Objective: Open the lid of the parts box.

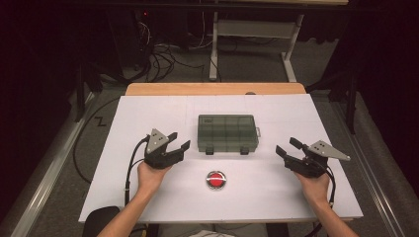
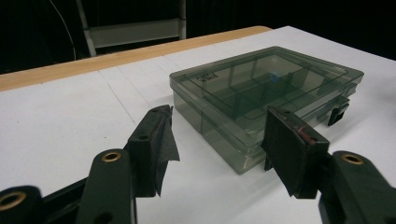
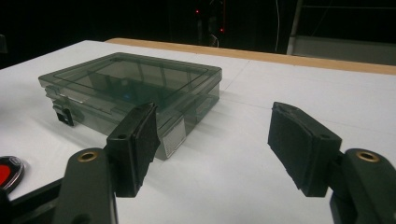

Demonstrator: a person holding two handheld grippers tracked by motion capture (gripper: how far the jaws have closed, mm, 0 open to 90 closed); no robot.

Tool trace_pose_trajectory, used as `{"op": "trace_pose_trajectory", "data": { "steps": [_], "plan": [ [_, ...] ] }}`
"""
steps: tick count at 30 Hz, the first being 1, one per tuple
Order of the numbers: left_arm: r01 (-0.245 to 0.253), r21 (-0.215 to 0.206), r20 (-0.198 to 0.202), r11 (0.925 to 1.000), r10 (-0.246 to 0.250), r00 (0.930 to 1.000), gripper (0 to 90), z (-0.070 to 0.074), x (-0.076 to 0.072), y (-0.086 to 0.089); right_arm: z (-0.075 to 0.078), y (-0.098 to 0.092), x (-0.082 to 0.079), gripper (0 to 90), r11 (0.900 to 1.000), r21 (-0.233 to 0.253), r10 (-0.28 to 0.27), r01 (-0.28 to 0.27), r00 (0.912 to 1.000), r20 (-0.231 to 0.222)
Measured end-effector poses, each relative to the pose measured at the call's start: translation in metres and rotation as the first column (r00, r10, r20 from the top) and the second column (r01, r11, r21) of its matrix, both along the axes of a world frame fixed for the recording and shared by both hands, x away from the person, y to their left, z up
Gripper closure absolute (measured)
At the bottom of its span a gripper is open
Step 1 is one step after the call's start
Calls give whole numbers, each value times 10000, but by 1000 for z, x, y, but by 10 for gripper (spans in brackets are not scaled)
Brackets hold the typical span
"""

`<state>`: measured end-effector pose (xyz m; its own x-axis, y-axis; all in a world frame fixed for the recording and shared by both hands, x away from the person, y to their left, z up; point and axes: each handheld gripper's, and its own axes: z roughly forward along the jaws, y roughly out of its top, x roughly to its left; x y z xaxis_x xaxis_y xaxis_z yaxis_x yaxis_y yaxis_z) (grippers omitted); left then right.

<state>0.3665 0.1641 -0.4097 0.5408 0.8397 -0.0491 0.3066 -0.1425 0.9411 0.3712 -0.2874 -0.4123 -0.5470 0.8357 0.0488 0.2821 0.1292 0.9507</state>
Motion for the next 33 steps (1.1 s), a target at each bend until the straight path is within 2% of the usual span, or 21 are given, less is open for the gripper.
{"op": "trace_pose_trajectory", "data": {
  "steps": [22,24,28,33],
  "plan": [
    [83,-161,-10,9998,-84,10000,428,-1,12,-9,-1,12,12,372,9998,-103,160,-162,9998,-130],
    [78,-316,24,9995,-77,10000,429,-1,13,-11,-1,13,14,375,9999,-51,163,-163,9998,-92],
    [132,-167,11,9998,-131,9999,430,-1,15,-13,-2,17,18,381,9996,-133,239,-241,9995,-217],
    [152,-228,7,9996,-152,9999,430,-1,18,-15,0,23,21,387,9992,-168,359,-363,9991,-210]
  ]
}}
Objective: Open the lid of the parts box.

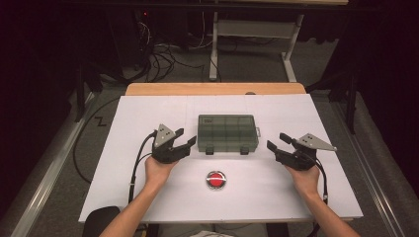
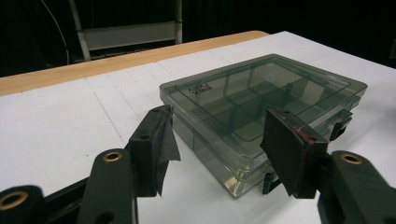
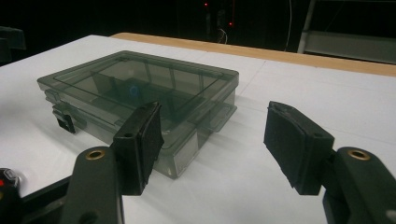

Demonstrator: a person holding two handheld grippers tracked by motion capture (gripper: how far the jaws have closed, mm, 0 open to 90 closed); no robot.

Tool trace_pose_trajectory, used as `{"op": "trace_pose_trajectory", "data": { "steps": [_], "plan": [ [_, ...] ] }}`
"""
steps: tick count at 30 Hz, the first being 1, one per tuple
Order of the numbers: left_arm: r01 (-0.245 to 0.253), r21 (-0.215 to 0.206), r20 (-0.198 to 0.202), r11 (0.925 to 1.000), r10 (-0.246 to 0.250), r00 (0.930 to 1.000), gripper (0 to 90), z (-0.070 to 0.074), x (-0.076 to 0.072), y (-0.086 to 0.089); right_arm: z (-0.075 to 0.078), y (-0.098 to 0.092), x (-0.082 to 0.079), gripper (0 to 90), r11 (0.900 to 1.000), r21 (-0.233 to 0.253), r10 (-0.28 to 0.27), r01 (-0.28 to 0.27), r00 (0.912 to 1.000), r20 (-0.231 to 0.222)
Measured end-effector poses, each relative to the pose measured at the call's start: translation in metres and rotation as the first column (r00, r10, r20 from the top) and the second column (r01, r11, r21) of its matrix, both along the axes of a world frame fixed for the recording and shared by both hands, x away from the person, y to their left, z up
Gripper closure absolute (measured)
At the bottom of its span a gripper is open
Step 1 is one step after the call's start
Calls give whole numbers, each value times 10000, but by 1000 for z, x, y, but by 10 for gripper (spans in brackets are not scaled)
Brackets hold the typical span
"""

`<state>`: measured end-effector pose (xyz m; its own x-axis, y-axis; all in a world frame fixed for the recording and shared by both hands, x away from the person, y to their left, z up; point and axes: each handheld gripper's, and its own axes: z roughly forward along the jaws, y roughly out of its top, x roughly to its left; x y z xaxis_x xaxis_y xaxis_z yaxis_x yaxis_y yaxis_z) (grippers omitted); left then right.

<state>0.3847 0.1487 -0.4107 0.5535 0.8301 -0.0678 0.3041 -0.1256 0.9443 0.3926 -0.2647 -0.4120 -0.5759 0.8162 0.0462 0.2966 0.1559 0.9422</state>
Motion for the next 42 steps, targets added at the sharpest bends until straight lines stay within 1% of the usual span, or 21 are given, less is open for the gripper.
{"op": "trace_pose_trajectory", "data": {
  "steps": [4,9,14,21,29,33,36,40,42],
  "plan": [
    [7,-7,38,10000,-7,10000,430,1,3,-2,2,6,4,388,9999,0,106,-106,9999,40],
    [21,25,5,10000,-21,10000,430,1,7,-4,2,13,10,391,9998,-68,180,-180,9998,-35],
    [70,-3,-14,10000,-70,10000,430,0,10,-9,0,18,13,394,9997,-78,243,-244,9996,-131],
    [173,31,-87,9998,-173,9998,431,0,15,-15,3,23,18,399,9997,-29,258,-258,9996,-84],
    [313,80,-143,9995,-312,9994,438,3,20,-23,6,27,25,423,9995,-124,276,-282,9987,-423],
    [394,183,-289,9991,-388,9988,449,5,22,-25,9,30,27,432,9992,-206,331,-341,9984,-465],
    [442,409,-418,9982,-425,9982,461,7,24,-26,11,32,29,437,9986,-321,402,-422,9974,-606],
    [489,654,-561,9967,-453,9974,486,10,24,-27,15,33,33,454,9977,-500,396,-448,9940,-1020],
    [516,804,-649,9954,-464,9968,497,10,24,-27,16,33,33,467,9970,-626,393,-466,9927,-1139]
  ]
}}
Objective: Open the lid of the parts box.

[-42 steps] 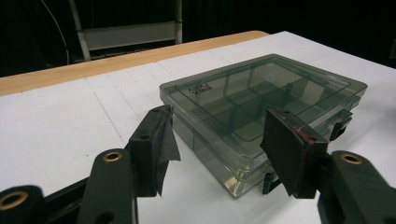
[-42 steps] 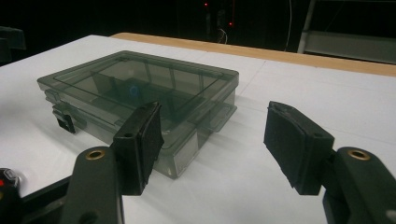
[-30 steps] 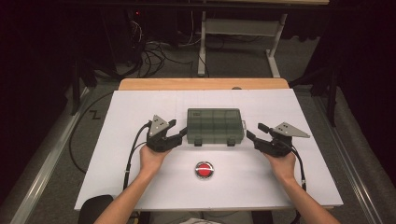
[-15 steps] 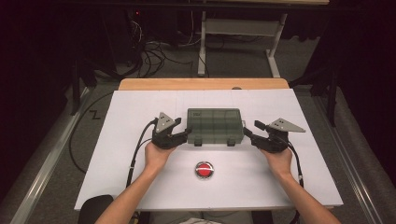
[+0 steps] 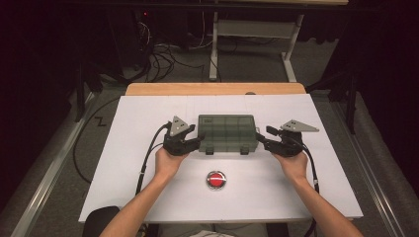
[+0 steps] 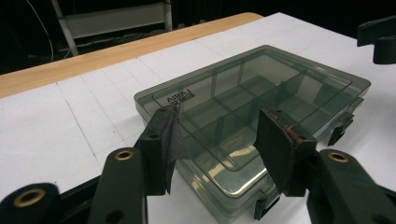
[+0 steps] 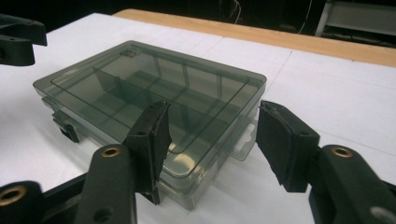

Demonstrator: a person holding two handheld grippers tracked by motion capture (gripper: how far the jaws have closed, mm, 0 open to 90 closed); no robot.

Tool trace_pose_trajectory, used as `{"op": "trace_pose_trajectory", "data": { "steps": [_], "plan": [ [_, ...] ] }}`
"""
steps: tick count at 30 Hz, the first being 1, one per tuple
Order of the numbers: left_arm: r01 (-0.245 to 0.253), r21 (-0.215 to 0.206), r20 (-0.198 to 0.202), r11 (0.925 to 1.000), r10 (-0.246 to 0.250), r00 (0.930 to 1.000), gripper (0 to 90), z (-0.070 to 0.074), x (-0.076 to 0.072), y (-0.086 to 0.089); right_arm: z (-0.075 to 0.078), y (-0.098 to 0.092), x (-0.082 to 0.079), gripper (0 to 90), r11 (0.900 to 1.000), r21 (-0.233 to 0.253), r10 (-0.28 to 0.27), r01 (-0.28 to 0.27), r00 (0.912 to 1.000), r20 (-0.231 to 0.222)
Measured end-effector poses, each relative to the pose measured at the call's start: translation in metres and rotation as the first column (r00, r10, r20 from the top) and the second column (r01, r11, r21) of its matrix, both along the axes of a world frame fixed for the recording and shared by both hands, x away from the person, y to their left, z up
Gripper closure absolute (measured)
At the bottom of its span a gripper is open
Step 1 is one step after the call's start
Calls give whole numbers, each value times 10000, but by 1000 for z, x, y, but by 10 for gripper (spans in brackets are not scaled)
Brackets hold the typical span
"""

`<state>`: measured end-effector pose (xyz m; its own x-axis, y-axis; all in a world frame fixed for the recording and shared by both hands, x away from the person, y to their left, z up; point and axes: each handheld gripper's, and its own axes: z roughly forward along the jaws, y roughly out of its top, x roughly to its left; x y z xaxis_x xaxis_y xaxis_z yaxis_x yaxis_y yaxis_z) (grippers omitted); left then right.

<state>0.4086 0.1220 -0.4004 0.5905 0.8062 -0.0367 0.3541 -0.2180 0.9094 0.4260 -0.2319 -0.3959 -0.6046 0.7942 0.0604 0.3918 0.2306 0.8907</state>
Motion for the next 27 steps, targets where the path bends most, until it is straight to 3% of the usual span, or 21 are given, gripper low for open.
{"op": "trace_pose_trajectory", "data": {
  "steps": [7,10,18,27],
  "plan": [
    [129,630,-499,9979,-98,9987,528,1,0,2,2,-3,1,517,9996,-242,104,-117,9984,-562],
    [241,504,-758,9984,-203,9969,544,3,0,4,4,-4,1,548,9992,-359,152,-181,9968,-785],
    [250,974,-1024,9949,-149,9946,549,10,-1,6,7,-6,2,621,9972,-656,276,-362,9915,-1273],
    [606,1371,-1906,9887,-337,9811,569,11,0,12,9,-5,3,712,9928,-1018,462,-636,9853,-1648]
  ]
}}
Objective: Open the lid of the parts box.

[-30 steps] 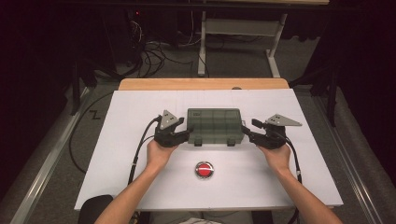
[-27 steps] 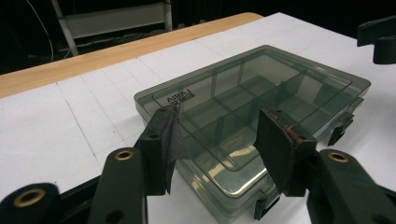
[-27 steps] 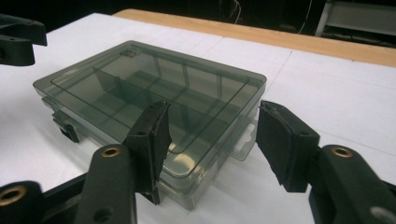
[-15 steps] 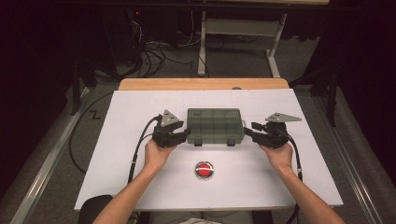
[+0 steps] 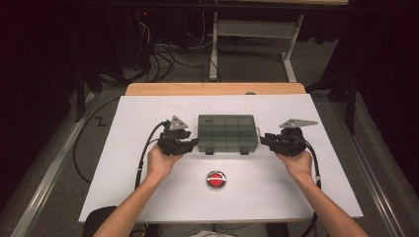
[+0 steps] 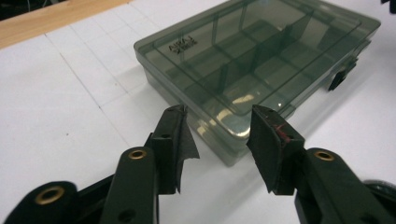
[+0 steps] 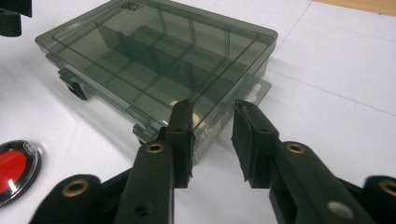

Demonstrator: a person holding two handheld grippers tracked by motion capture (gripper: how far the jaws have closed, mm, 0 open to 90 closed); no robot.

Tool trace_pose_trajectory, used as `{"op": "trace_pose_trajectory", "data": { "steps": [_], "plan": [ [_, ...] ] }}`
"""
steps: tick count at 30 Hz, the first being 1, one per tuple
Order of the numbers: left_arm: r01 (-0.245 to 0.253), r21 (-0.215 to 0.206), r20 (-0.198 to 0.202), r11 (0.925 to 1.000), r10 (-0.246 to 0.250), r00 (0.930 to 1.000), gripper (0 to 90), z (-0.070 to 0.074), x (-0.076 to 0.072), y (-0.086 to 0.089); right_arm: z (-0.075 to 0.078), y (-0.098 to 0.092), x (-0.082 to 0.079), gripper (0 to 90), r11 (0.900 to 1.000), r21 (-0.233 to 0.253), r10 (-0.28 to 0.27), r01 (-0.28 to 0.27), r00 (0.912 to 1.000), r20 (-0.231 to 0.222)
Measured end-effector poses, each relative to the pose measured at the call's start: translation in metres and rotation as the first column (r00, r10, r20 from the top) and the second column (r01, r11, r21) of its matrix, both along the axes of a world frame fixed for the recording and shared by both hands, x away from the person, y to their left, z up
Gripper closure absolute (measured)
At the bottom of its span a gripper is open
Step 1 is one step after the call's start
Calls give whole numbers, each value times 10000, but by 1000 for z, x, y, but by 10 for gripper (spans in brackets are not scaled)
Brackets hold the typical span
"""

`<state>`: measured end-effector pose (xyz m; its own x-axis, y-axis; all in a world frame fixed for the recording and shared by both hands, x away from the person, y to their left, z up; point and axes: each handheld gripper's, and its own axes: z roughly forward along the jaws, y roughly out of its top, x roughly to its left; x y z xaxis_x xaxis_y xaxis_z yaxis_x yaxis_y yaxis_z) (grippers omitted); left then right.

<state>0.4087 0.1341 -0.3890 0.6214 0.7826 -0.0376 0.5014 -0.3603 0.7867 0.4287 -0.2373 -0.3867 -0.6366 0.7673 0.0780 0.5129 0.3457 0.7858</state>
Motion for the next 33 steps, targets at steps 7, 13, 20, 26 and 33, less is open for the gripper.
{"op": "trace_pose_trajectory", "data": {
  "steps": [7,13,20,26,33],
  "plan": [
    [127,481,-571,9988,-99,9983,624,2,0,1,1,0,0,779,9995,-300,125,-131,9997,-202],
    [254,927,-1049,9954,-156,9944,676,2,2,2,3,1,2,864,9974,-572,400,-428,9980,-487],
    [588,1218,-1594,9908,-390,9865,738,2,6,0,4,4,3,900,9938,-883,606,-671,9954,-743],
    [722,1671,-1836,9833,-409,9822,793,1,8,-3,3,6,6,900,9896,-1207,650,-780,9921,-1076],
    [781,2012,-1961,9764,-380,9799,819,-2,10,-8,3,7,10,900,9842,-1556,593,-848,9851,-1613]
  ]
}}
